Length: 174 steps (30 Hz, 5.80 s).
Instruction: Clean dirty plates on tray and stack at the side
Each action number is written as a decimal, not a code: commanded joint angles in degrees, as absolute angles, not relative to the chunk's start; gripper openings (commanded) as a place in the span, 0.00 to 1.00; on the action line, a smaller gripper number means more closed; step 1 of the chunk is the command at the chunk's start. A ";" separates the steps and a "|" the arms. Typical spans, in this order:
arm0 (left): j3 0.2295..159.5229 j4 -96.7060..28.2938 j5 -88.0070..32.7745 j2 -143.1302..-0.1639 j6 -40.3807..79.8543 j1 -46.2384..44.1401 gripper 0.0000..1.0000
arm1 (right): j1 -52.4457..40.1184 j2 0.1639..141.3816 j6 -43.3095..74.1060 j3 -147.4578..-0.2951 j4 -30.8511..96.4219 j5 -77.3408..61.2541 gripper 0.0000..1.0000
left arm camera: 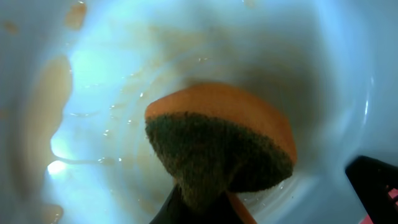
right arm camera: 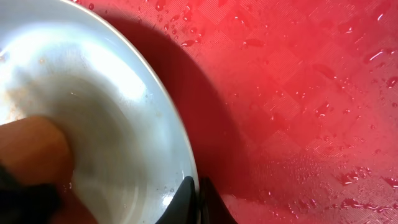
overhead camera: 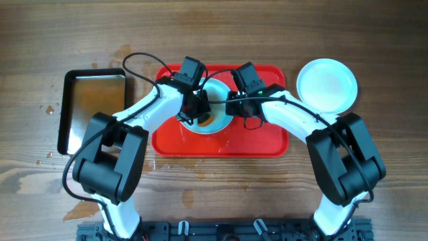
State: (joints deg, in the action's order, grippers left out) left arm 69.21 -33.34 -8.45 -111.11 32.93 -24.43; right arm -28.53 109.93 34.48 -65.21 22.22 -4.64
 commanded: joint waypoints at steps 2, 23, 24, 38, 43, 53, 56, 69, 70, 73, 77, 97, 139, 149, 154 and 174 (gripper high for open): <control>69.23 -39.77 11.05 -113.71 33.21 -24.12 0.04 | -28.75 109.89 34.87 -64.42 22.83 -2.79 0.04; 73.69 -39.55 2.35 -102.30 33.32 -23.70 0.04 | -28.75 109.89 34.92 -64.42 22.92 -2.79 0.04; 72.79 -37.60 -2.33 -102.96 33.32 -24.05 0.04 | -28.75 109.89 34.92 -64.42 22.92 -2.79 0.04; 69.36 -41.80 9.93 -111.33 30.83 -25.71 0.04 | -28.75 109.89 34.92 -64.42 23.11 -2.81 0.04; 69.45 -45.08 29.52 -109.38 29.98 -25.78 0.04 | -28.75 109.89 34.89 -64.42 23.00 -2.79 0.04; 72.79 -44.84 28.42 -90.65 35.68 -20.16 0.04 | -28.75 107.50 26.44 -67.77 26.15 -2.74 0.04; 72.77 -44.91 8.34 -81.21 36.49 -6.87 0.04 | -29.23 102.32 19.59 -72.60 30.48 0.67 0.04; 64.36 -50.24 -0.84 -78.87 36.27 21.78 0.04 | -51.03 91.50 -20.40 -77.67 21.98 62.06 0.04; 63.53 -49.30 -0.84 -78.87 36.29 21.76 0.04 | -51.72 91.50 -25.15 -77.67 19.00 64.23 0.04; 62.17 -47.88 -0.86 -78.87 36.03 21.78 0.04 | -53.17 91.50 -42.61 -77.67 8.19 68.31 0.04; 61.32 -46.19 -3.38 -78.87 33.23 21.76 0.04 | -54.83 91.50 -58.54 -77.67 -3.92 70.81 0.04; 60.95 -45.19 -6.20 -78.87 30.94 21.76 0.04 | -47.03 91.00 8.82 -77.14 33.65 36.64 0.04; 60.97 -33.67 -3.38 -91.07 30.04 21.76 0.04 | -0.99 92.58 15.81 -58.70 27.03 -45.12 0.94; 61.12 -31.77 -3.64 -95.59 30.02 21.76 0.62 | -17.61 85.01 21.15 -59.88 27.11 -23.31 0.90; 61.23 -33.23 -5.74 -86.74 30.04 21.76 0.68 | -17.78 71.85 21.06 -59.90 29.98 -18.87 0.90; 61.23 -43.44 -17.12 -46.68 30.44 20.84 1.00 | -17.78 52.01 23.38 -59.51 56.45 -2.98 1.00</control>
